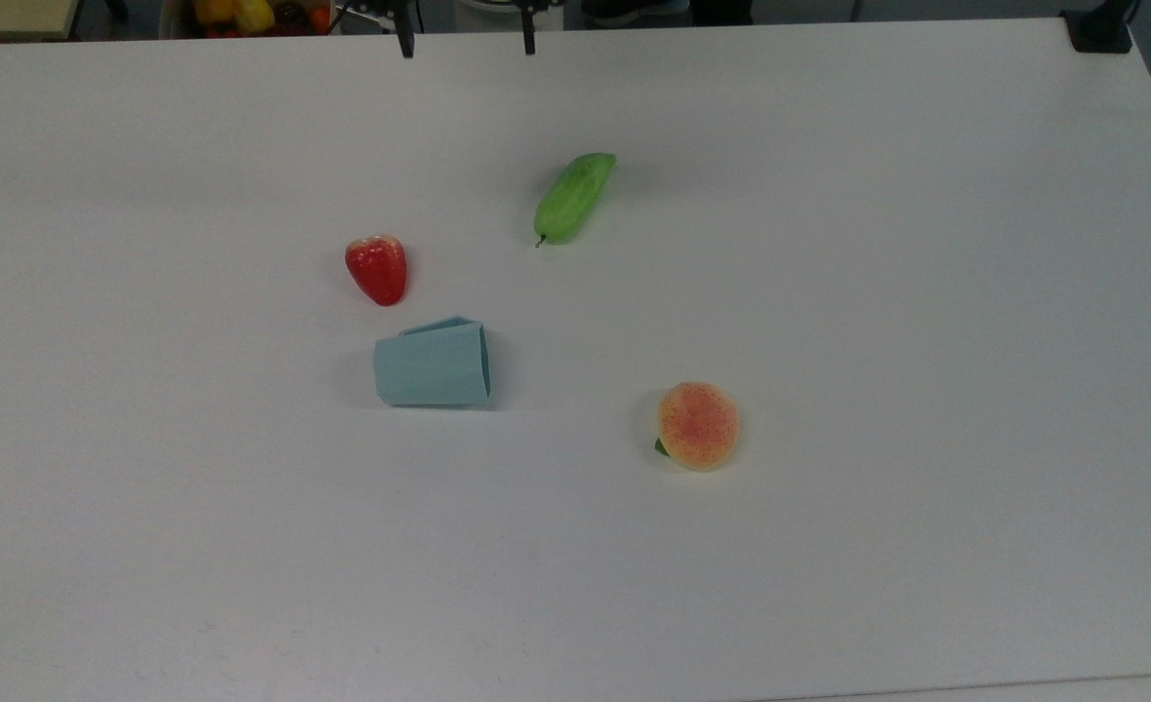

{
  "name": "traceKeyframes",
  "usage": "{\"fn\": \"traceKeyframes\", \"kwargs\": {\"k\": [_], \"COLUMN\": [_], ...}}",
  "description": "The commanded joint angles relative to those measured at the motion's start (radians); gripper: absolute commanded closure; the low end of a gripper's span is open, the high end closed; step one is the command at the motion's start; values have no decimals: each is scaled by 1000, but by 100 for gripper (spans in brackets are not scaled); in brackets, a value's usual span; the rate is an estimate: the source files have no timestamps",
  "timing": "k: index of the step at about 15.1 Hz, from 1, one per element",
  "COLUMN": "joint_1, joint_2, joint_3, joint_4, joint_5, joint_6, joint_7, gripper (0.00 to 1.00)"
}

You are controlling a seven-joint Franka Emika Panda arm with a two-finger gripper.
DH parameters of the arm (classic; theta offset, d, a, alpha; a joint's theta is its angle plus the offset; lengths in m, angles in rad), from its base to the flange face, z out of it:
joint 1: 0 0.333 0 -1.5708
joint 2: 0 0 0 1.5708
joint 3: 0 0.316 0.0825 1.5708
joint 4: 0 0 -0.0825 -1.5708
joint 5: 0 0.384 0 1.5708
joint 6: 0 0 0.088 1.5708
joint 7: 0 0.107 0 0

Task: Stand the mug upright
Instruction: 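Move the gripper down toward the light blue mug lying on its side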

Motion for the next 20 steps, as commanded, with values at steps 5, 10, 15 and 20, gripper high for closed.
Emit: {"fn": "traceKeyframes", "kwargs": {"k": [5,10,15,20], "joint_1": [100,172,205,202], "joint_2": [234,366,442,512], "joint_3": [-18,-10,-9,-10], "joint_4": [117,115,105,62], "joint_5": [-229,-503,-622,-823], "joint_6": [175,248,248,332], "joint_7": [342,594,611,754], "gripper": [0,0,0,0]}}
